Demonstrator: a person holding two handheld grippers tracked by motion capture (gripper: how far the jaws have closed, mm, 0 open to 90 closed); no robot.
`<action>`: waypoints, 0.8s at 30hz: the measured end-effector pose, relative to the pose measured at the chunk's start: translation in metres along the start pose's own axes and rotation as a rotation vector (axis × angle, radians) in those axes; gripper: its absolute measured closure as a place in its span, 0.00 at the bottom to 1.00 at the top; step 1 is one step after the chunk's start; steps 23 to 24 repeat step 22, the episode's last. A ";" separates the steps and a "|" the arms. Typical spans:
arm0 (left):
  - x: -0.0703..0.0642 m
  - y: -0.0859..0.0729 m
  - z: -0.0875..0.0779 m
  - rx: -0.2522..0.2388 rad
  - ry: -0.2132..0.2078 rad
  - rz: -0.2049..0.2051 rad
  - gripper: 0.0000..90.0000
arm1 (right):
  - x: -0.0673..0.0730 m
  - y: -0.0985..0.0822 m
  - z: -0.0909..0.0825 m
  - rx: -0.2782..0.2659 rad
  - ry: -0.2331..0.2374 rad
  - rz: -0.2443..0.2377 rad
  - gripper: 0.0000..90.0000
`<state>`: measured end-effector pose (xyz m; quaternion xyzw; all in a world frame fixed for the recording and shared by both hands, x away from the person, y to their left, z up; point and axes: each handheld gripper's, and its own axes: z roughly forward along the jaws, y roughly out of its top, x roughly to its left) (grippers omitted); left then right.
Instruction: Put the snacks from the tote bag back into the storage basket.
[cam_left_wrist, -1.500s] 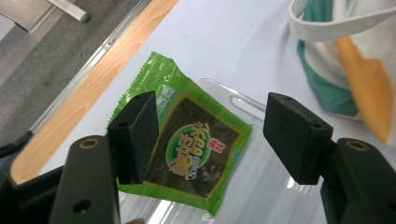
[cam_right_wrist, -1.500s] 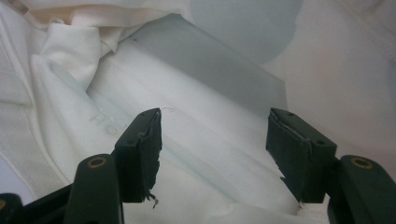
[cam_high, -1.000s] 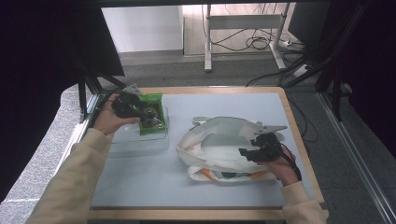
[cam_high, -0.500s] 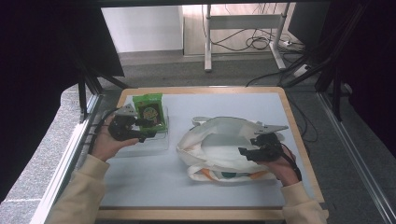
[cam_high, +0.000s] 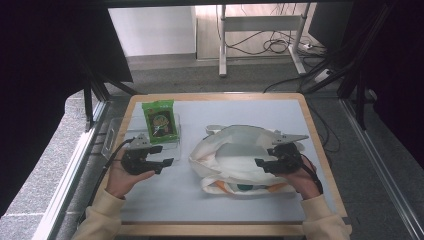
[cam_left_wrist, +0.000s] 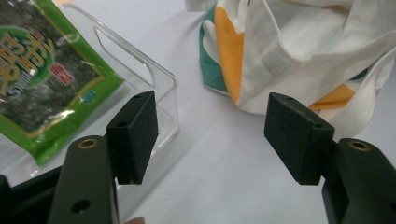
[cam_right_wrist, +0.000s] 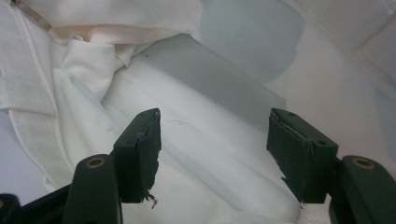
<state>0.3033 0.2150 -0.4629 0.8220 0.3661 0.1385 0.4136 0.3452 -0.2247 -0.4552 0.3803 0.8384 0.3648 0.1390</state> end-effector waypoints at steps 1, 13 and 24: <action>-0.001 -0.002 0.002 0.006 -0.001 -0.002 0.38 | 0.000 0.000 0.000 -0.001 0.000 -0.001 0.39; -0.007 -0.010 0.007 0.015 -0.005 0.013 0.36 | -0.002 -0.001 -0.002 -0.015 0.001 -0.003 0.39; -0.005 -0.011 0.008 0.001 0.006 0.000 0.32 | -0.002 -0.001 -0.003 -0.028 0.018 -0.003 0.39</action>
